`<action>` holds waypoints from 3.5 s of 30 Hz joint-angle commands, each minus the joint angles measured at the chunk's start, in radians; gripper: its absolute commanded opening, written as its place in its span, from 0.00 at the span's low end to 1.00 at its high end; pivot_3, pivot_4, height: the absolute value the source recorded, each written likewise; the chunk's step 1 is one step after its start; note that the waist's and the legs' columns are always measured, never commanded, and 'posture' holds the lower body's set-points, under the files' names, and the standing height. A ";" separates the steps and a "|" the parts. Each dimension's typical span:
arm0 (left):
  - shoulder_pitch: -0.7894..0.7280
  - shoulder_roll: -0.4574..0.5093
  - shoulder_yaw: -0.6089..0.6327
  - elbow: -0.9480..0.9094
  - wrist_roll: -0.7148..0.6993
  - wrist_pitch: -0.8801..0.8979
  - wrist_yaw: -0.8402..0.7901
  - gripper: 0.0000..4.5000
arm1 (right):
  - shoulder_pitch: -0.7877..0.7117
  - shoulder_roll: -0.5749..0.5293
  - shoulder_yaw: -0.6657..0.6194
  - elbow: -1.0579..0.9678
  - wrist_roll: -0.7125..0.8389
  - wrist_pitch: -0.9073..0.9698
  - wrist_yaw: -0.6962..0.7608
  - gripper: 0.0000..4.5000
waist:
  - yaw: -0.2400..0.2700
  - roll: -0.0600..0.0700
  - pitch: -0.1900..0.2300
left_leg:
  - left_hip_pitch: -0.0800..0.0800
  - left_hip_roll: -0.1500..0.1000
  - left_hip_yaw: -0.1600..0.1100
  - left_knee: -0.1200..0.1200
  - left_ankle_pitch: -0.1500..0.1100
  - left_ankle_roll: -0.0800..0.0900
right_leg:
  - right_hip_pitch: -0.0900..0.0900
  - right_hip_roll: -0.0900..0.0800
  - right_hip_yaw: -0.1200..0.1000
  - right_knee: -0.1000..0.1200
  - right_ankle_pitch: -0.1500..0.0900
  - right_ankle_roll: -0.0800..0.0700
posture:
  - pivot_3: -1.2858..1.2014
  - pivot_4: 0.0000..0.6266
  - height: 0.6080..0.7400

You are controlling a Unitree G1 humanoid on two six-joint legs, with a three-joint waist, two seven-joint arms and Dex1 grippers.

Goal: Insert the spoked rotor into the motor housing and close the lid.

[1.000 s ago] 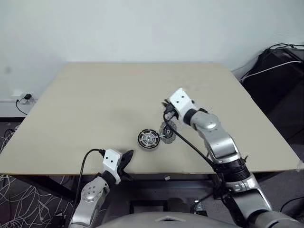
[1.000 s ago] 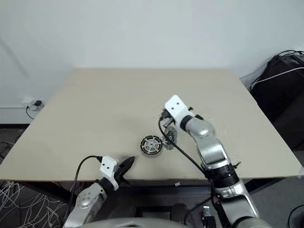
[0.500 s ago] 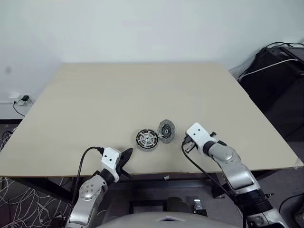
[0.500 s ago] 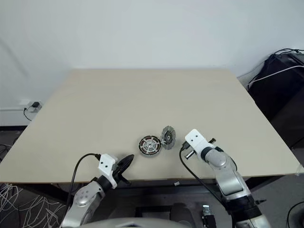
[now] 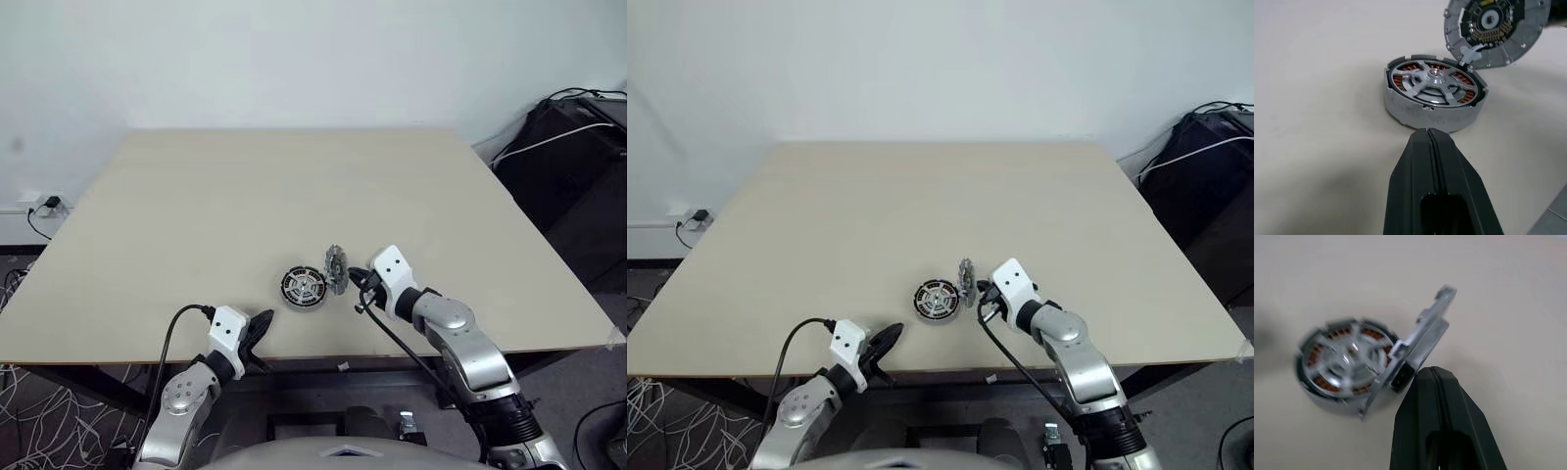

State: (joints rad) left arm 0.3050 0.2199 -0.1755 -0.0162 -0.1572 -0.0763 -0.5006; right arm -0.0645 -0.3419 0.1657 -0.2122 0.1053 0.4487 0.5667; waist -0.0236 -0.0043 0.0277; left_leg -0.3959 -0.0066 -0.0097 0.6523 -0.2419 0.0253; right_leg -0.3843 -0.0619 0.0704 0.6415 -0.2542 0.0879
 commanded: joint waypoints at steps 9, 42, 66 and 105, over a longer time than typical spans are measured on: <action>-0.015 0.002 0.006 -0.036 0.004 -0.010 0.005 0.00 | -0.071 0.090 0.084 0.060 0.009 -0.018 0.002 0.00 | 0.000 0.000 0.000 | 0.000 0.000 0.000 0.000 0.000 0.000 | 0.000 0.000 0.000 0.000 0.003 -0.005 | 0.52 0.00 1.00; -0.023 -0.004 -0.002 -0.033 0.010 -0.013 0.009 0.00 | -0.150 0.081 0.117 0.250 0.005 -0.219 0.117 0.35 | -0.005 0.000 0.000 | 0.000 0.000 0.000 0.000 0.000 0.000 | 0.000 0.000 0.000 0.000 0.003 -0.004 | 0.52 0.00 1.00; -0.022 -0.003 0.004 -0.036 0.007 -0.012 0.022 0.00 | -0.261 0.083 0.141 0.501 -0.041 -0.319 0.227 0.99 | -0.006 0.000 0.000 | 0.000 -0.002 0.000 0.000 0.000 0.000 | 0.000 0.001 0.000 0.001 0.003 -0.004 | 0.52 0.00 1.00; -0.023 -0.008 0.007 -0.013 0.012 -0.026 0.023 0.00 | -0.283 0.143 0.132 0.543 -0.050 -0.192 0.166 0.72 | -0.013 0.002 -0.002 | 0.001 -0.002 0.000 0.000 0.000 0.000 | 0.001 0.001 0.000 0.001 0.003 -0.004 | 0.52 0.00 1.00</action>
State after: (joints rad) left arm 0.2952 0.2164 -0.1709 -0.0170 -0.1539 -0.0781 -0.4795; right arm -0.3334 -0.1954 0.2936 0.3471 0.0628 0.2506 0.7241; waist -0.0364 -0.0022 0.0261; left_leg -0.3945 -0.0085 -0.0097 0.6525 -0.2417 0.0252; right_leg -0.3832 -0.0612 0.0701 0.6426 -0.2508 0.0837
